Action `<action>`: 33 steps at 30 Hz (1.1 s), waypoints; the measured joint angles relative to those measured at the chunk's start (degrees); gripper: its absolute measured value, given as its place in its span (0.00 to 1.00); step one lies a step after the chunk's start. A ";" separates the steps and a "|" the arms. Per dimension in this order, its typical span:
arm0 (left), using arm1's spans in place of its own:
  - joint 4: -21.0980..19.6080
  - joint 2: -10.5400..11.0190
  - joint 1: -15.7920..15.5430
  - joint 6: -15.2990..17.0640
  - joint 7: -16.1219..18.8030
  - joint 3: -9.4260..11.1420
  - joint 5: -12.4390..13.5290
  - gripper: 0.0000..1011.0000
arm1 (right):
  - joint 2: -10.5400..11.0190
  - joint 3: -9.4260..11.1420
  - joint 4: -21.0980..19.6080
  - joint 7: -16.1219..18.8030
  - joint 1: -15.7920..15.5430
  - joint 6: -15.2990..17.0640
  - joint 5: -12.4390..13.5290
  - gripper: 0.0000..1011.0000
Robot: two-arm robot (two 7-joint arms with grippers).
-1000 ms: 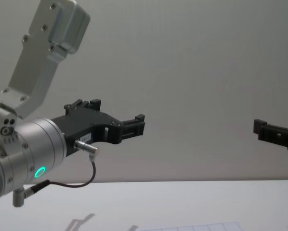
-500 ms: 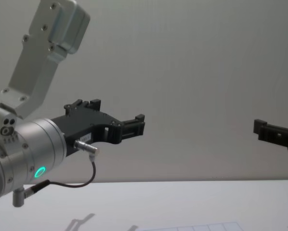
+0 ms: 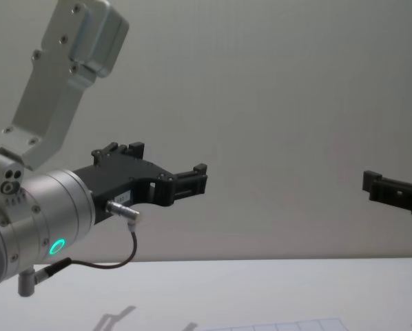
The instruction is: Use the one hand to pick up the stamp and affix it onto the A4 paper.
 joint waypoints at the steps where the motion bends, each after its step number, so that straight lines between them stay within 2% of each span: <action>1: 0.00 0.00 0.00 0.00 0.00 0.00 0.00 0.99 | 0.00 0.01 0.00 0.01 -0.01 0.00 0.00 0.99; 8: 0.00 0.00 0.00 0.00 0.00 0.00 0.00 0.99 | 0.95 0.59 -0.47 0.11 -0.98 0.40 0.79 0.99; 19: 0.00 0.00 0.00 0.00 0.00 0.00 0.00 0.99 | 5.15 2.88 -2.95 -0.19 -5.74 2.90 4.51 0.99; 24: 0.00 0.00 0.00 0.00 0.00 0.00 0.00 0.99 | 7.19 3.85 -3.95 -0.21 -8.35 5.03 6.01 0.99; 33: 0.00 0.00 0.00 0.00 0.00 0.00 0.00 0.99 | 9.06 4.43 -4.34 0.79 -10.91 8.53 6.88 0.99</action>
